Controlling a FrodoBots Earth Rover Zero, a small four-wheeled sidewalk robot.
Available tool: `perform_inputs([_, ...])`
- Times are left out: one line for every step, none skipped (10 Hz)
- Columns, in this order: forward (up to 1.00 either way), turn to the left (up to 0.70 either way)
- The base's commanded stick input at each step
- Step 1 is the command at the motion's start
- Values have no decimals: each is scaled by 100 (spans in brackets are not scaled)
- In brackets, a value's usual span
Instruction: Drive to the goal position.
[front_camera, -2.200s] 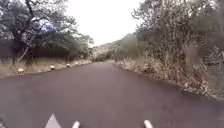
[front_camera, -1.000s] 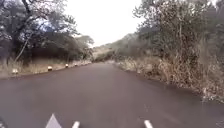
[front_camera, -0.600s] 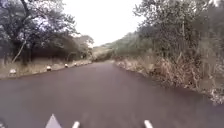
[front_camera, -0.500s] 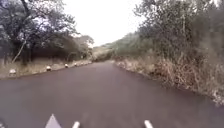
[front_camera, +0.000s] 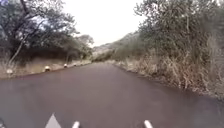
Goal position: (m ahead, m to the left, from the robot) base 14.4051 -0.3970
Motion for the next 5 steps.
perform_inputs([50,0])
perform_inputs([50,0])
perform_inputs([50,0])
perform_inputs([50,0])
perform_inputs([50,0])
